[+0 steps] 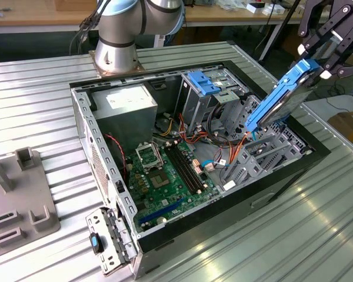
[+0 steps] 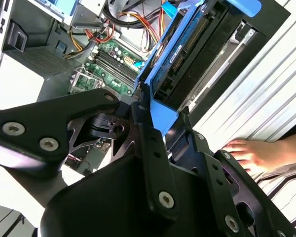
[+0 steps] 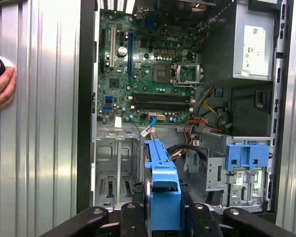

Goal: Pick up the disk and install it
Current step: 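Pick up the disk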

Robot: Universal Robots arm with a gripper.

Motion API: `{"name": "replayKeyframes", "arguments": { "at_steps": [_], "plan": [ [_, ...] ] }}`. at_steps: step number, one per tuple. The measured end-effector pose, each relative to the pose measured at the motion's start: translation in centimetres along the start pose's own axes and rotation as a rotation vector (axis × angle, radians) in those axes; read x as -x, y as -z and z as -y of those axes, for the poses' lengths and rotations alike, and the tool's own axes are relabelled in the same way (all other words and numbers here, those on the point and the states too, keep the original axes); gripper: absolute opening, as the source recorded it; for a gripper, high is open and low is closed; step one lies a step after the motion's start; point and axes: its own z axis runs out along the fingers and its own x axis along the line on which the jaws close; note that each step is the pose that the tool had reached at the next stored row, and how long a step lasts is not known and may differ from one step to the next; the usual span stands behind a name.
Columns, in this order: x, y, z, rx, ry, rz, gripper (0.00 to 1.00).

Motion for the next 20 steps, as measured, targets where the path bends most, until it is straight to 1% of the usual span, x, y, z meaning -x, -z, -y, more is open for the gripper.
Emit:
{"name": "replayKeyframes", "arguments": {
  "at_steps": [3, 5, 7, 8, 10, 11, 12, 13, 15, 16, 18, 20],
  "plan": [
    [-0.42, 0.1, -0.55, -0.0083, 0.001, 0.0001, 0.36],
    [-0.57, 0.15, -0.99, -0.0143, 0.002, -0.0001, 0.36],
    [-0.57, 0.19, -1.88, -0.0219, 0.004, -0.0005, 0.36],
    [-0.58, 0.17, -2.22, -0.025, 0.004, -0.0012, 0.36],
    [-0.59, 0.17, -2.35, -0.0294, 0.004, -0.0151, 0.36],
    [-0.59, 0.16, -2.36, -0.0319, 0.002, -0.0252, 0.36],
    [-0.59, 0.14, -2.39, -0.0344, 0.0, -0.0327, 0.36],
    [-0.6, 0.1, -2.47, -0.0364, -0.002, -0.0362, 0.36],
    [-0.61, 0.01, -2.62, -0.0377, -0.006, -0.038, 0.36],
    [-0.61, -0.06, -2.75, -0.0387, -0.012, -0.0428, 0.36],
    [-0.64, -0.27, -2.95, -0.042, -0.028, -0.055, 0.36],
    [-0.68, -0.47, -3.03, -0.0434, -0.035, -0.0567, 0.36]
  ]
}}
